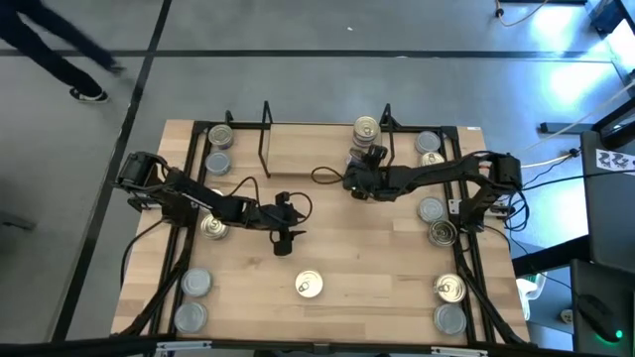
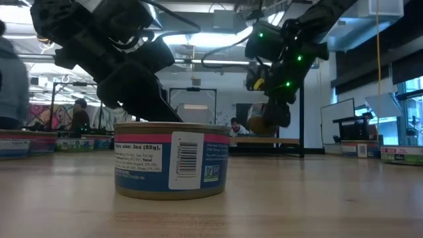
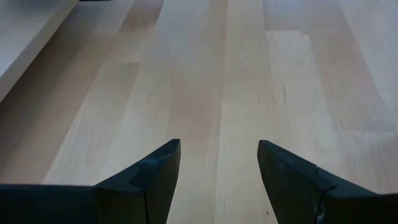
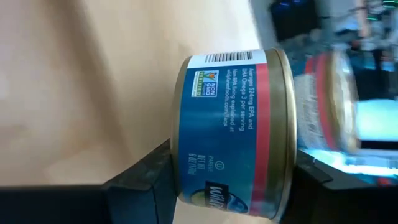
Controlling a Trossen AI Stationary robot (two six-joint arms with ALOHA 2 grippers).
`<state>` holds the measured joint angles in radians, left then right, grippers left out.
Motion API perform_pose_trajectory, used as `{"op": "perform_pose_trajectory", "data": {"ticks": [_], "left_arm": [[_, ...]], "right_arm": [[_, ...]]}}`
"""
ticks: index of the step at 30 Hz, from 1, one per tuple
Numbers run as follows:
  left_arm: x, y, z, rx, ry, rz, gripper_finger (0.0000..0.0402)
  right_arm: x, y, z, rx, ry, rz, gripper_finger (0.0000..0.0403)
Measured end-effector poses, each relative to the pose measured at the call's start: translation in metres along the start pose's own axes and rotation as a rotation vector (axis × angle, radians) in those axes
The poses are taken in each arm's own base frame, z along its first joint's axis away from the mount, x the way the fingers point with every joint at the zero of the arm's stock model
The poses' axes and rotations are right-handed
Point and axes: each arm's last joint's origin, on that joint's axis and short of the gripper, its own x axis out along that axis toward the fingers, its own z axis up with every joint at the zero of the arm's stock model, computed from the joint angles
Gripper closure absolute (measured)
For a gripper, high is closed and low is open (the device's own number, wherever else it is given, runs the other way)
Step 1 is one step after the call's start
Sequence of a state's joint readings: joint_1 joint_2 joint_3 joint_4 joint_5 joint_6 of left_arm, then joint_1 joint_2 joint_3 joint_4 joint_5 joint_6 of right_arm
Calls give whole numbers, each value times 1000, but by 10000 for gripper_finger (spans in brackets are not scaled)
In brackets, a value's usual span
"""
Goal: Stack canned seafood by type on shelf
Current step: Put the blue and pink tuna can on the shelf aligned with the other blue and pink tuna cans
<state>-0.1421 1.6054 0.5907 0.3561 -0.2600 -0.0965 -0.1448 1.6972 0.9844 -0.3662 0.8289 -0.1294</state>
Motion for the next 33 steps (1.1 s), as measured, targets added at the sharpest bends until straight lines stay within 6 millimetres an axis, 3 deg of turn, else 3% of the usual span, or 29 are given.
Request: {"op": "perform_pose_trajectory", "data": {"ticks": [9,15,20,33], "left_arm": [[0,-1,0,-13,0,-2,188],[0,-1,0,-26,0,-3,188],[0,-1,0,-26,0,-3,188],[0,-1,-1,-32,7,-4,188]], "right_arm": [[10,9,-4,-46,45,-55,206],[11,10,-4,-50,49,-53,120],[11,12,-6,-65,56,-5,83],[5,4,-6,-62,100,39,102]]}}
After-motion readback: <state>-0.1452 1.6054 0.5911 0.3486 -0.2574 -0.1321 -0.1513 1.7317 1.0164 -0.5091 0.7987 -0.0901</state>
